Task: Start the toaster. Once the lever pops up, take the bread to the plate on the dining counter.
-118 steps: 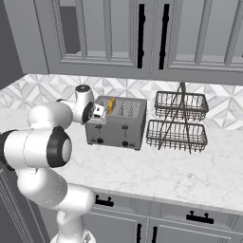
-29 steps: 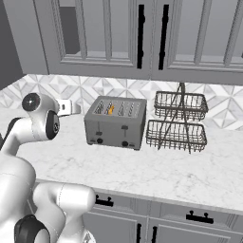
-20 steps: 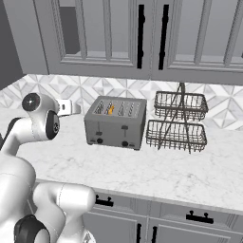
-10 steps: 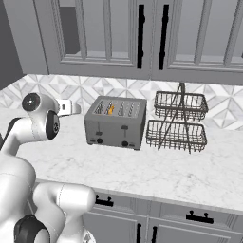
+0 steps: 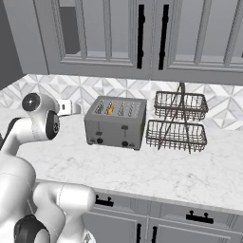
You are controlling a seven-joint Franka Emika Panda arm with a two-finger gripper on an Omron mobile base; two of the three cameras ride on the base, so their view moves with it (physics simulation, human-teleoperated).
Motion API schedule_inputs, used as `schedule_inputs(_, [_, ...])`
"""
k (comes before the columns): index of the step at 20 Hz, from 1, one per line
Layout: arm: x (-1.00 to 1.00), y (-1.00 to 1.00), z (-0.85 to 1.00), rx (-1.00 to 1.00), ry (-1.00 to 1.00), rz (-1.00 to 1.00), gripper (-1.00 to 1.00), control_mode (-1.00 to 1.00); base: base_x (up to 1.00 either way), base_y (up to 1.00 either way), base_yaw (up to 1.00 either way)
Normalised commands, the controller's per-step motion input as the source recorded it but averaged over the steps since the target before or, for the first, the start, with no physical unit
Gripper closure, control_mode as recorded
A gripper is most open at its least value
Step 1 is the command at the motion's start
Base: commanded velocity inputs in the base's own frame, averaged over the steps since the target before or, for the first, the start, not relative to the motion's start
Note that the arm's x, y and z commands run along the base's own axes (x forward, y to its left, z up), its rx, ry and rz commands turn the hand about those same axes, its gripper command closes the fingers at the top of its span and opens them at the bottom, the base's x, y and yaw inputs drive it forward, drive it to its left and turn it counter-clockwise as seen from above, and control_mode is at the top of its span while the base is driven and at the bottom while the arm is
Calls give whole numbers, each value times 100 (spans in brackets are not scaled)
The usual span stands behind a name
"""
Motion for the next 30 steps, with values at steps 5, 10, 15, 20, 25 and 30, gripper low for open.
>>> schedule_inputs(5, [0,0,0,0,0,0,-100,-100,0,0,0])
schedule_inputs(10, [0,0,0,0,0,0,-100,-100,0,0,0])
schedule_inputs(15, [0,0,0,0,0,0,-100,-100,0,0,0])
schedule_inputs(20, [0,0,0,0,0,0,-100,-100,0,0,0])
schedule_inputs(25, [0,0,0,0,0,0,-100,-100,0,0,0])
schedule_inputs(30, [0,0,0,0,0,0,-100,-100,0,0,0])
